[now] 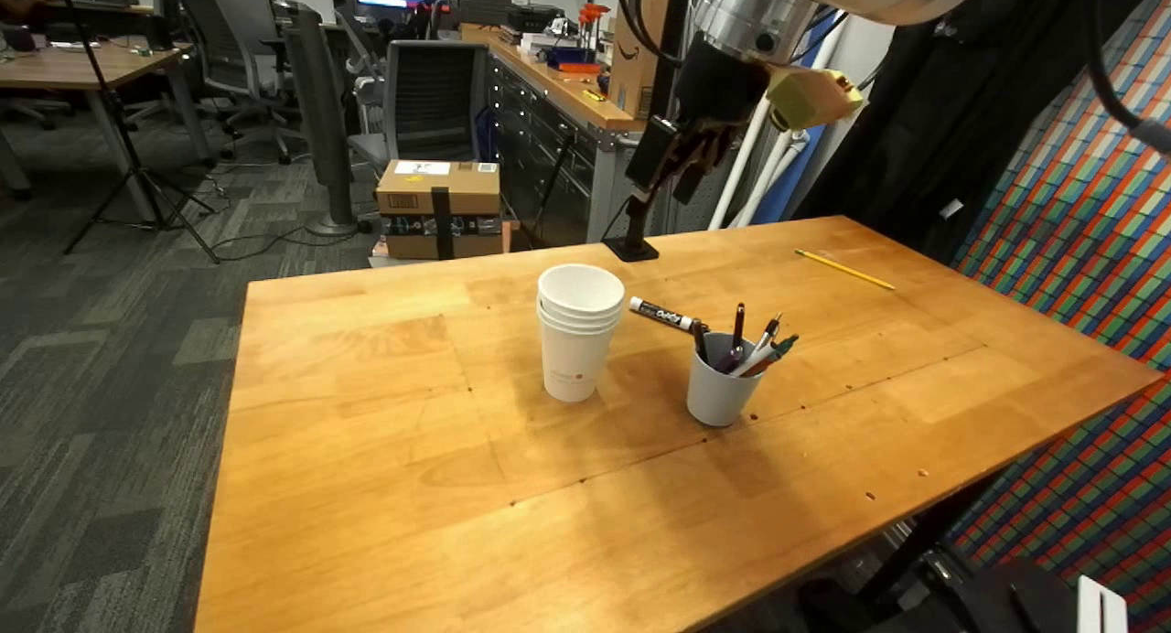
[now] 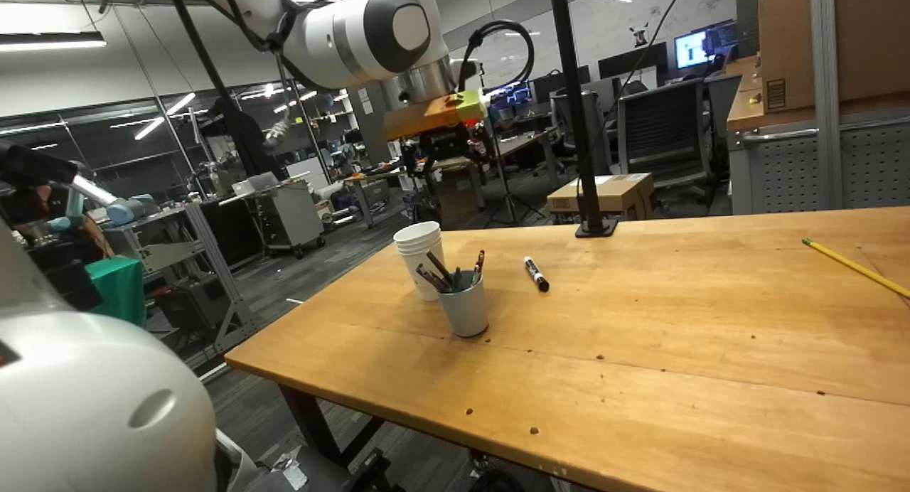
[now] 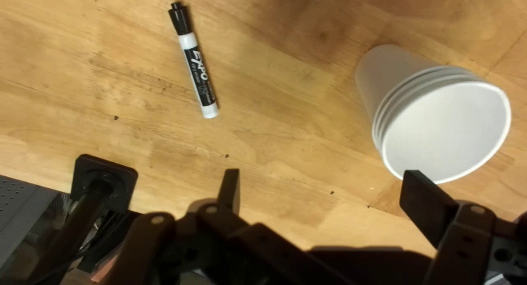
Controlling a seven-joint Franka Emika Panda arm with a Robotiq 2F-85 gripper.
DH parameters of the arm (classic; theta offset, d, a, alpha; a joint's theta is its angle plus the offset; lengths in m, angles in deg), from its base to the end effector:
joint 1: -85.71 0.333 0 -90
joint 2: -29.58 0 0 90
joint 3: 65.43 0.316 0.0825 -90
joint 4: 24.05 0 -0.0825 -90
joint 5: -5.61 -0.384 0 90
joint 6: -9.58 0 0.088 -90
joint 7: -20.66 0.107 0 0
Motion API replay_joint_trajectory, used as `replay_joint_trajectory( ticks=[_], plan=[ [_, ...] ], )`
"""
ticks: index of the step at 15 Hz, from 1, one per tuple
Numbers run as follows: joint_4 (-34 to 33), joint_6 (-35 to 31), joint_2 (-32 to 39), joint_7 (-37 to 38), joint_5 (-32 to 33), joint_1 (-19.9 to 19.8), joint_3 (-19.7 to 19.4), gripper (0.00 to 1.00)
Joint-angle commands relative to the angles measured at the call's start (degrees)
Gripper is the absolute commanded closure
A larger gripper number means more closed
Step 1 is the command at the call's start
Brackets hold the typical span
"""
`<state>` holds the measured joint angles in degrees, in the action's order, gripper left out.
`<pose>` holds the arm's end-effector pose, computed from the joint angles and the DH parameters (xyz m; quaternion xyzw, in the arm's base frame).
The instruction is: Stack the white cups together, place the black marker inside the topmost cup on the stacked cups
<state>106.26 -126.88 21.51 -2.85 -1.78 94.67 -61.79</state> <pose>0.5049 0.1148 0.4402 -0.9543 -0.2683 -0.1273 0.0334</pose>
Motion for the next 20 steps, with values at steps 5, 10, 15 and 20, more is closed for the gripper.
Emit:
replay_joint_trajectory(
  ticks=[5, 10, 15, 20],
  plan=[
    [-6.44, 3.44, 5.17, -15.91, -8.5, -2.45, -3.99, 0.0],
    [-9.92, 10.43, 7.98, -26.35, -13.35, -5.6, -4.82, 0.0],
    [-9.76, 13.31, 8.2, -31.45, -13.27, -8.04, -4.56, 0.0],
    [-6.29, 10.73, 5.79, -34.42, -12.97, -7.86, -3.89, 0.0]
  ],
)
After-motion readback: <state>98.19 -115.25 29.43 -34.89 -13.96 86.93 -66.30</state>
